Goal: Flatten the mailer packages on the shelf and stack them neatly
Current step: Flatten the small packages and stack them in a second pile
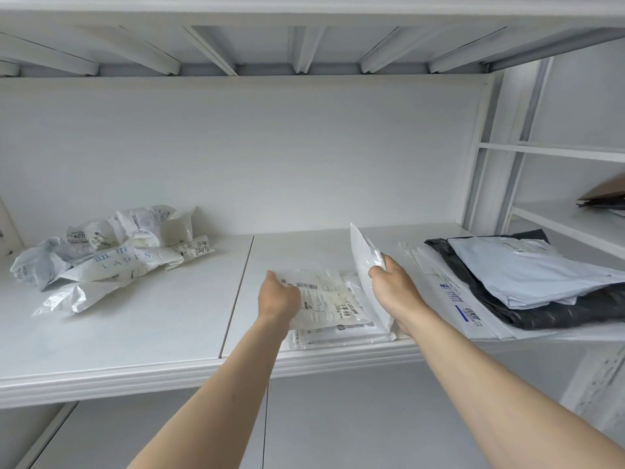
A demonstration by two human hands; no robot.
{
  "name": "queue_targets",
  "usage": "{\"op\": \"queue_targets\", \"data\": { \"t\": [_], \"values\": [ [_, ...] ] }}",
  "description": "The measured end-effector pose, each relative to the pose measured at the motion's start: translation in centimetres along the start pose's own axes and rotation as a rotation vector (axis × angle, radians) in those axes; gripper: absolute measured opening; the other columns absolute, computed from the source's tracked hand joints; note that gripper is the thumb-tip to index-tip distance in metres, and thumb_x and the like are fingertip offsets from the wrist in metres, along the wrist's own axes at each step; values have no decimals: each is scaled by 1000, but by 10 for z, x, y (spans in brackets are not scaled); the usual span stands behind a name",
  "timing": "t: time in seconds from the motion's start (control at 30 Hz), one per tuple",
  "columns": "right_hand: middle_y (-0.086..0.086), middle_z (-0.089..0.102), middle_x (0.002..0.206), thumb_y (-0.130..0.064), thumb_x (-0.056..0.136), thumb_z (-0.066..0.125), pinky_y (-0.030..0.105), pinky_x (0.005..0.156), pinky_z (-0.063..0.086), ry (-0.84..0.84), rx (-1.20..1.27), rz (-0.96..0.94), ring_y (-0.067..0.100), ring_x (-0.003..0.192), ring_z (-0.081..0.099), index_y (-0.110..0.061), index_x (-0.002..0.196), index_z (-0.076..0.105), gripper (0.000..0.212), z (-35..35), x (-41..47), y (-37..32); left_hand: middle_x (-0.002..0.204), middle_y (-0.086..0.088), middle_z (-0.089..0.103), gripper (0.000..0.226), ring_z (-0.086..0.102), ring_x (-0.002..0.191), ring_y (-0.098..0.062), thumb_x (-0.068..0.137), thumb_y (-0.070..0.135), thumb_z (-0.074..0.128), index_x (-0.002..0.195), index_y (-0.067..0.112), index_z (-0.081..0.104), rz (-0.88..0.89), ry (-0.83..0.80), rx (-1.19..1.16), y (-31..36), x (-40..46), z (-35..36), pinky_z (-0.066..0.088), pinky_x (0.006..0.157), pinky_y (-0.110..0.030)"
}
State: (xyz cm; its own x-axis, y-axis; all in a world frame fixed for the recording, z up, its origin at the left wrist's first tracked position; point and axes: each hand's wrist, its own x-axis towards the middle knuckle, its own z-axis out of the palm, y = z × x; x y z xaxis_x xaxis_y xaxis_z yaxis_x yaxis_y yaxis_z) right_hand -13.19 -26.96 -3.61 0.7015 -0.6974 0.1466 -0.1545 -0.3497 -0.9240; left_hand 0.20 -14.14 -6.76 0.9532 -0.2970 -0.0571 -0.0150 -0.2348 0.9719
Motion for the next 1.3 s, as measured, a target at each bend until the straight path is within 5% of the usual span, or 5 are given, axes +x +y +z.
{"op": "queue_targets", "data": {
  "t": [0.33,0.7,0.97,1.1,1.3],
  "values": [
    [-3,21,161,-23,100,32,36,115,25,48,-253,-86,20,145,26,-23,156,14,59,-8,9,-1,163,-8,1,58,25,145,-30,91,18,45,146,17,27,79,-220,533,-14,-18,41,22,116,-43],
    [10,45,142,-45,99,21,50,110,27,-251,-800,-20,31,135,35,-17,132,51,52,73,10,23,108,-11,64,27,62,100,-33,83,11,43,100,20,63,108,-292,261,-20,-15,16,54,76,-38],
    [2,36,149,-47,91,41,54,109,21,-378,-939,-85,31,143,22,-26,135,45,49,58,6,18,154,0,35,53,34,142,-21,92,21,43,145,23,42,211,-315,521,-32,-16,9,28,115,-43],
    [-5,-15,163,-87,72,43,66,110,-1,-234,-949,171,43,147,-11,-43,153,9,98,39,7,24,133,4,58,67,51,125,-24,79,12,54,141,34,42,148,-279,472,-28,-8,7,38,106,-42],
    [16,34,149,-45,82,72,44,101,40,174,-581,204,38,127,45,-15,146,30,82,11,8,38,115,7,65,85,51,121,-25,64,13,55,143,35,29,-54,-301,359,-22,5,7,34,105,-40]
  ]
}}
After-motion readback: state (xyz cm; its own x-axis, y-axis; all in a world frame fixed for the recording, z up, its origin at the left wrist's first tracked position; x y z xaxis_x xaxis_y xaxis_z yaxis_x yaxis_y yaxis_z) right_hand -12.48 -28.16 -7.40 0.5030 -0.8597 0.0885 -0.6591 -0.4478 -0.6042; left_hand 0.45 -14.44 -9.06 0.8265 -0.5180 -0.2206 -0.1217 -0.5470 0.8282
